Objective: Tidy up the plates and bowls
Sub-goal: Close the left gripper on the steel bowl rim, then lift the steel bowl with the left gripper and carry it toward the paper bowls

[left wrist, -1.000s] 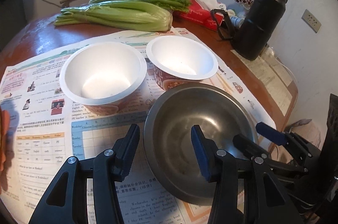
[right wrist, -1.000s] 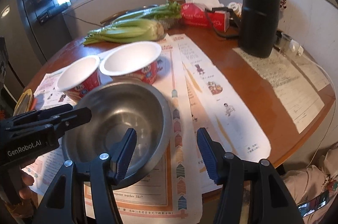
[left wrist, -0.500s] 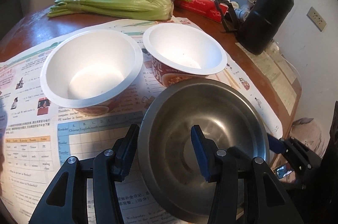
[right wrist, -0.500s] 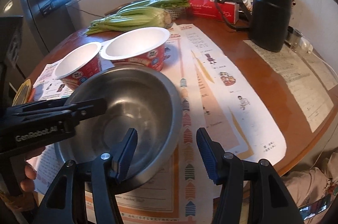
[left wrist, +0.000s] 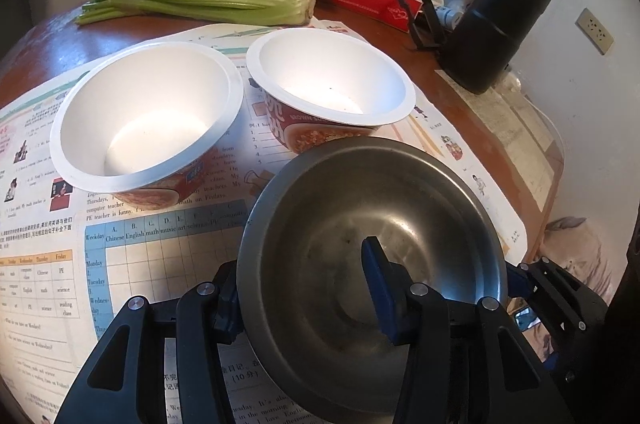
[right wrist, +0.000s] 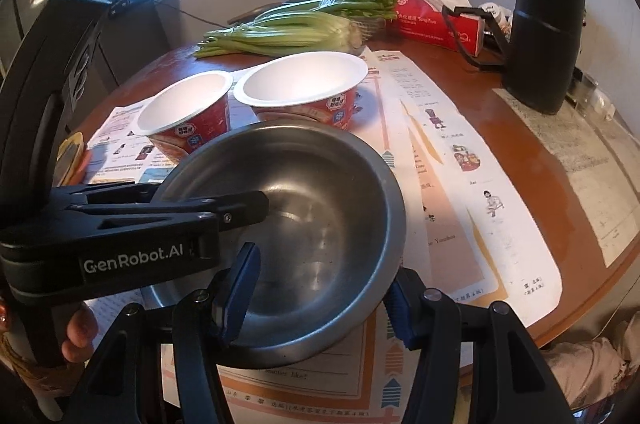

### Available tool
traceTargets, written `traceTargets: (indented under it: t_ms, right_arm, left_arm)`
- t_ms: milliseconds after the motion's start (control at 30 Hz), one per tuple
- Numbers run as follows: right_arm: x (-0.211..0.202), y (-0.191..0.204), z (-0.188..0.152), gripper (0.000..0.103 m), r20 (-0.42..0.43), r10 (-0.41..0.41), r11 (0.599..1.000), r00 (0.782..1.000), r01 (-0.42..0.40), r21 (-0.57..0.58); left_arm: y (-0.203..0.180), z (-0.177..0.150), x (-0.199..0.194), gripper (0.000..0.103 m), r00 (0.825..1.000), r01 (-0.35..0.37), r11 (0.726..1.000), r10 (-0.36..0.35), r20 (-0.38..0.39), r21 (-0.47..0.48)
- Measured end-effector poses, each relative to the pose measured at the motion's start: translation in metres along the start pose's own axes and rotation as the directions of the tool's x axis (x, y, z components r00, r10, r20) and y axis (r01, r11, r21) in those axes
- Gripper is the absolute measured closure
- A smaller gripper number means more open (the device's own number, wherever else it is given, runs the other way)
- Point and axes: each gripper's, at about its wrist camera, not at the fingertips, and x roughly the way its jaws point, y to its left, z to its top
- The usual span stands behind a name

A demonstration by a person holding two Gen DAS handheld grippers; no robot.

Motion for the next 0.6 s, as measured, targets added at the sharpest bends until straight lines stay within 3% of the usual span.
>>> traceTargets:
  t_ms: [600]
  right_arm:
    - [-0.039,0.015,0.007,0.045,0.085,0.01,0.999,0.996,-0.007,-0.036]
  left_arm:
    - [-0.002,-0.008,-0.045,0.051,0.996,-0.023,1.0,0.023,0.083,0.01]
